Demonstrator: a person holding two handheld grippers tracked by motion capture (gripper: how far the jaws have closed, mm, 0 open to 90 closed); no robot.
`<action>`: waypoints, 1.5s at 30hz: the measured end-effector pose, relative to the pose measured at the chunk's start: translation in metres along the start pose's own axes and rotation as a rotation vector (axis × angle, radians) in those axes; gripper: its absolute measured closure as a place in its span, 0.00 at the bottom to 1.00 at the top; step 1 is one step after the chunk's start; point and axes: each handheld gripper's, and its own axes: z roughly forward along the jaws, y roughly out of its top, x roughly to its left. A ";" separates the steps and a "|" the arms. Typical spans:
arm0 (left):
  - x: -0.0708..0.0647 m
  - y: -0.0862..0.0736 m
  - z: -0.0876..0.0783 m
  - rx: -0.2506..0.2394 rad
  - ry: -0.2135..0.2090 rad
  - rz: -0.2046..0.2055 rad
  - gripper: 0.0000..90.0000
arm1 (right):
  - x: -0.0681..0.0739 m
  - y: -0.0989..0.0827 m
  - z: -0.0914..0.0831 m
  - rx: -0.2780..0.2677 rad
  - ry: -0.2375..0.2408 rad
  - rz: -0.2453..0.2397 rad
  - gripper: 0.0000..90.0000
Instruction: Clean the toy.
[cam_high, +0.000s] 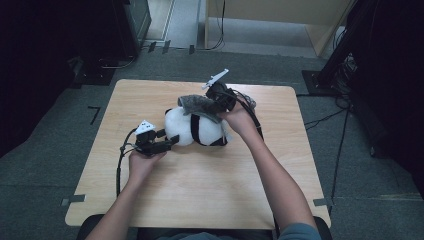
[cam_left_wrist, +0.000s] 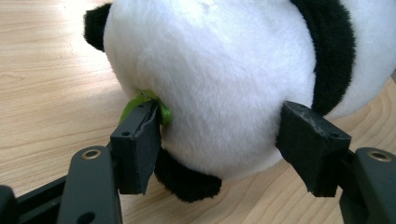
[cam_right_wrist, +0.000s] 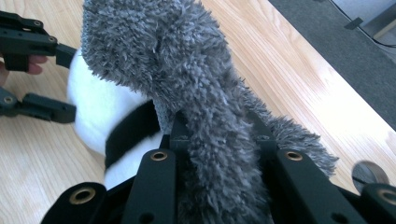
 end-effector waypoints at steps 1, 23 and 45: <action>0.000 0.000 0.000 0.000 0.000 0.000 0.35 | -0.001 -0.002 -0.002 -0.002 -0.002 0.003 0.79; -0.001 0.000 0.000 0.009 -0.002 0.015 0.34 | -0.039 -0.057 -0.043 -0.081 -0.081 0.147 0.79; -0.001 -0.001 0.002 0.004 0.005 0.023 0.34 | -0.023 -0.092 -0.003 0.002 -0.056 0.157 0.78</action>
